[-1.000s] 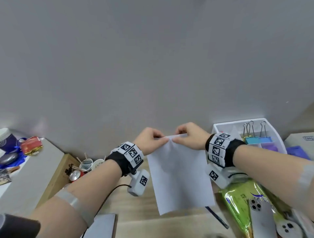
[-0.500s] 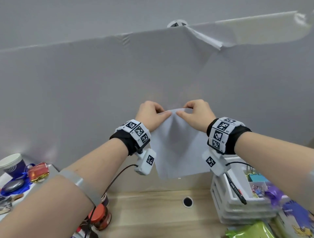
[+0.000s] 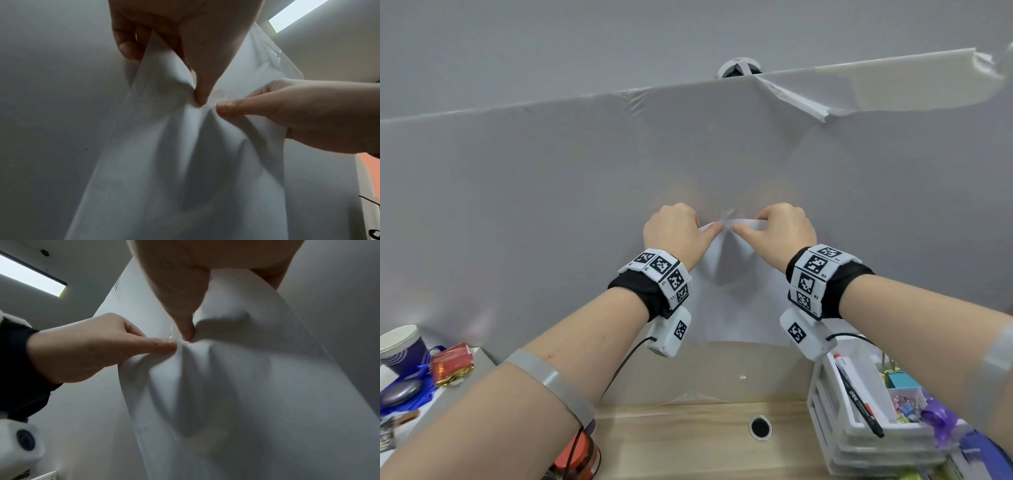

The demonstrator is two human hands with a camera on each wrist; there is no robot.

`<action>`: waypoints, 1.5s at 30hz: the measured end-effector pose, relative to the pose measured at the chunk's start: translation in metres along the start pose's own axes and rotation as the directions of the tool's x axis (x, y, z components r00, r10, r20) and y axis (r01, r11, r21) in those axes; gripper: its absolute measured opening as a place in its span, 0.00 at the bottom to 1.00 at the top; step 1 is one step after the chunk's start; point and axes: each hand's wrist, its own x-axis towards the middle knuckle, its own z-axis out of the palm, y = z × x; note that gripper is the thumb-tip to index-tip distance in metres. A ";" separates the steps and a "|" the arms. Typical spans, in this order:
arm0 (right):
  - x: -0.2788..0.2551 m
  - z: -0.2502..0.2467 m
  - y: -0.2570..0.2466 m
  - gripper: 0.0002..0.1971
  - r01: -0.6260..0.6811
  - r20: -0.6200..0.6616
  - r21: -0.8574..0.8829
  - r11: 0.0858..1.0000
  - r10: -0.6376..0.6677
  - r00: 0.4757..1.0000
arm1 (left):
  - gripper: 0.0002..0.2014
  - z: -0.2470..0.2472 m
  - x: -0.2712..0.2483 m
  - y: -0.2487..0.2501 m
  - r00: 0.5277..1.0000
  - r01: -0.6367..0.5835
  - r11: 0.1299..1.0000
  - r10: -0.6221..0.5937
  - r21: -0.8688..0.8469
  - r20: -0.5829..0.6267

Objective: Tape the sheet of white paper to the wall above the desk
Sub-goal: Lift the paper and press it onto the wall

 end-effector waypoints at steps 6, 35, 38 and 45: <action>0.002 0.001 -0.001 0.21 0.005 0.014 -0.032 0.999 -0.005 1.000 | 0.32 0.001 0.003 -0.003 1.000 -0.016 1.000 0.016 0.015 -0.010; -0.011 -0.001 -0.028 0.06 0.300 0.017 0.017 0.954 -0.300 0.954 | 0.18 -0.019 0.001 0.000 0.985 -0.130 0.990 0.136 0.057 -0.110; -0.007 0.007 -0.028 0.11 0.214 0.139 0.147 0.966 -0.234 0.962 | 0.08 -0.026 0.007 -0.001 0.904 -0.302 0.953 0.285 -0.005 -0.319; 0.001 0.016 -0.029 0.12 0.140 0.164 0.198 0.970 -0.174 0.971 | 0.37 -0.067 0.032 0.016 0.847 -0.331 0.942 0.274 -0.048 -0.456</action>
